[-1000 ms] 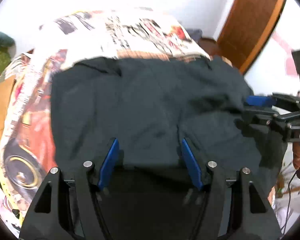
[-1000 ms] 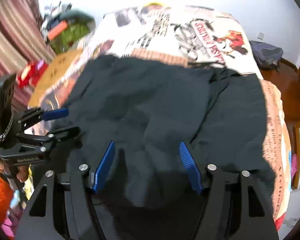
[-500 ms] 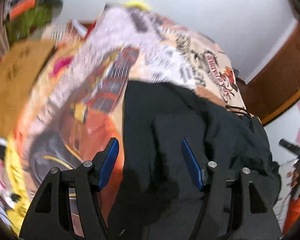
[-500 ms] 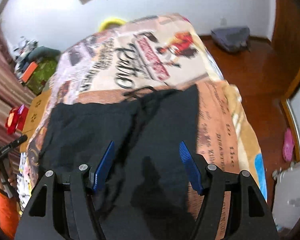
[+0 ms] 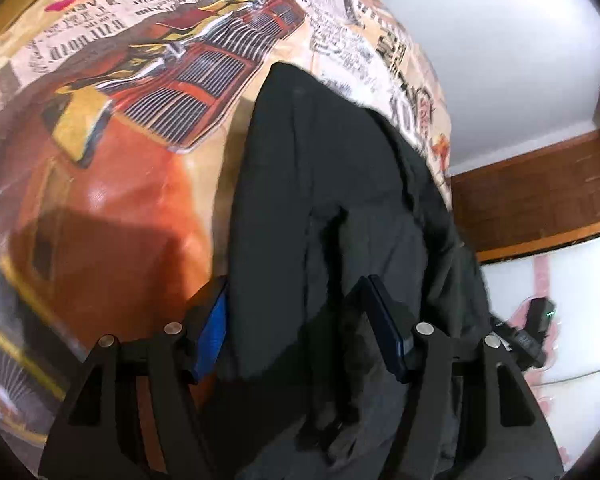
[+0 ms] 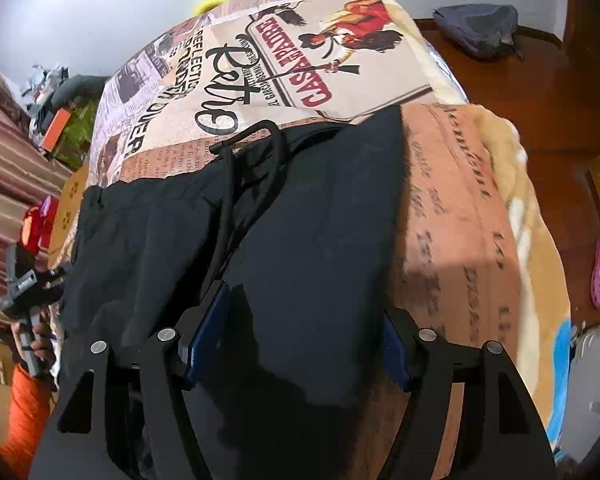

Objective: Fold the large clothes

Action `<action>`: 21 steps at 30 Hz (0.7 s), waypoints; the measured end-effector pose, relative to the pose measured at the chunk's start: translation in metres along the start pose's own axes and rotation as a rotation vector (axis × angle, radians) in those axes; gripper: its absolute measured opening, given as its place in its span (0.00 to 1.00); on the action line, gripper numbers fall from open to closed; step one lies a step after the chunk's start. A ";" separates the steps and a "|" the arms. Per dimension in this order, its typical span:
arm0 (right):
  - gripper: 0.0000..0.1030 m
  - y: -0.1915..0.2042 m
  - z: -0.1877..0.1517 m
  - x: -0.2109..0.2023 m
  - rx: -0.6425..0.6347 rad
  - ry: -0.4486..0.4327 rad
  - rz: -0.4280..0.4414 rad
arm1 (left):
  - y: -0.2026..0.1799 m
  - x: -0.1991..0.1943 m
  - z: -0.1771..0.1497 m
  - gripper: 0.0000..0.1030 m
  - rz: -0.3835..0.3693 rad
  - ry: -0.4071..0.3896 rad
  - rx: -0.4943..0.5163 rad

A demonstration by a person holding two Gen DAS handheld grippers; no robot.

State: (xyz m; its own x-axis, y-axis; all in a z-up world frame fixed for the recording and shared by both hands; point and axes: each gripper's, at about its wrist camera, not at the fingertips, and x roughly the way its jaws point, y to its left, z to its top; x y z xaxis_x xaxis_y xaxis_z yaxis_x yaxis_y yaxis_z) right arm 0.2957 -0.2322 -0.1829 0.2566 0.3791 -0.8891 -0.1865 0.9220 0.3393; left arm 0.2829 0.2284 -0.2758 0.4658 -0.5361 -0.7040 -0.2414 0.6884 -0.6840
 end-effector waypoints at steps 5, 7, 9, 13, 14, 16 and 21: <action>0.26 -0.006 0.013 0.008 0.046 0.008 -0.024 | -0.001 0.007 0.009 0.32 -0.007 -0.026 -0.018; 0.11 -0.004 0.015 0.003 0.055 0.003 -0.030 | -0.007 0.007 0.007 0.23 0.028 -0.044 0.010; 0.08 0.003 0.017 -0.003 0.031 -0.010 -0.031 | -0.018 -0.001 0.005 0.15 0.054 -0.078 0.043; 0.07 0.037 0.021 -0.030 -0.064 -0.086 -0.026 | -0.039 -0.022 0.011 0.11 0.080 -0.123 0.103; 0.06 0.044 0.023 -0.033 -0.077 -0.093 -0.018 | -0.046 -0.030 0.012 0.10 0.091 -0.139 0.124; 0.06 0.064 0.028 -0.044 -0.103 -0.117 0.010 | -0.061 -0.044 0.016 0.10 0.110 -0.173 0.159; 0.05 0.110 0.043 -0.060 -0.168 -0.205 0.064 | -0.087 -0.085 0.024 0.09 0.164 -0.267 0.230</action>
State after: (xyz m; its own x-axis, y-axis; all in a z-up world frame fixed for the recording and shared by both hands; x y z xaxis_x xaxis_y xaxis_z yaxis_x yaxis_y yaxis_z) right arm 0.3005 -0.1504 -0.0796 0.4229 0.4597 -0.7809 -0.3592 0.8762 0.3213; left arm 0.2851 0.2255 -0.1517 0.6494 -0.2851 -0.7050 -0.1474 0.8623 -0.4845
